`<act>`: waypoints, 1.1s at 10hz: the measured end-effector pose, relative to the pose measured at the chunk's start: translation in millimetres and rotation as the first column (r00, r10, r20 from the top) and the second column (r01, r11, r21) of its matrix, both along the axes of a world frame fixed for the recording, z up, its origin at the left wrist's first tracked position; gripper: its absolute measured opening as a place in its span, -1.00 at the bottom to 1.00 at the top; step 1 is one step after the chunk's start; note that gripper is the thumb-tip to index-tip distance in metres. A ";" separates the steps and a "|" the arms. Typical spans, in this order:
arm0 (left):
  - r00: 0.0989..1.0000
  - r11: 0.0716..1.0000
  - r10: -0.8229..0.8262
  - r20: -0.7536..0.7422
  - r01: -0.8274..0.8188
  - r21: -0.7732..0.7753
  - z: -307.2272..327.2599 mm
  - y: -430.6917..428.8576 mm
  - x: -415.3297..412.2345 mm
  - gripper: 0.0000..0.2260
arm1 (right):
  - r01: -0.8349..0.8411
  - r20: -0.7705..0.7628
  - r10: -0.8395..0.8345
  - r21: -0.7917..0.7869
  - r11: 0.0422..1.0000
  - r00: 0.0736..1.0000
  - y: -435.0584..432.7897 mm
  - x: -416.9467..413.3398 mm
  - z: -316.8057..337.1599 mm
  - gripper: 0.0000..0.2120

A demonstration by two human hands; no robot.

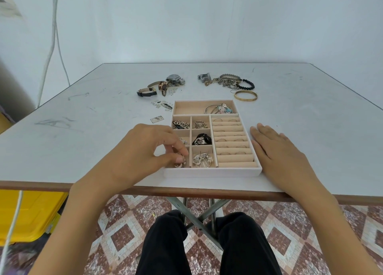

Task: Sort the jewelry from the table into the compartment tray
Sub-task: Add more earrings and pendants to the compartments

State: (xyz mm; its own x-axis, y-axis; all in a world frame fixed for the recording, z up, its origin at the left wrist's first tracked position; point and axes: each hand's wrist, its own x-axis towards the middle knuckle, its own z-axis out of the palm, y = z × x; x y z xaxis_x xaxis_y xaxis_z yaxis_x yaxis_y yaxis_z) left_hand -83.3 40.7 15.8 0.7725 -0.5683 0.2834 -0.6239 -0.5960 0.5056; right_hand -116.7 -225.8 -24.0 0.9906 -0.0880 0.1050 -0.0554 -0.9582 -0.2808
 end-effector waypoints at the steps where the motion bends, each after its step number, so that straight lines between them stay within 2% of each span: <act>1: 1.000 1.000 -0.007 -0.013 0.007 0.012 -0.7 -0.1 0.2 -0.91 | 0.001 -0.001 -0.001 -0.004 1.000 1.000 0.4 -0.4 0.8 -0.52; 5: 0.997 0.998 -0.042 -0.060 0.045 0.040 4.5 -1.8 1.9 -0.92 | 0.004 -0.007 -0.004 -0.006 1.000 1.000 1.3 -0.5 2.5 -0.52; 8: 1.000 1.000 0.003 -0.019 -0.002 0.012 2.1 -0.4 -2.2 -0.91 | 0.003 -0.008 -0.003 -0.015 1.000 1.000 1.2 -0.5 2.5 -0.52; 11: 1.000 0.998 0.000 -0.017 0.001 0.069 2.2 -1.3 -0.1 -0.90 | 0.000 -0.007 0.000 -0.013 1.000 1.000 0.7 -0.8 1.7 -0.51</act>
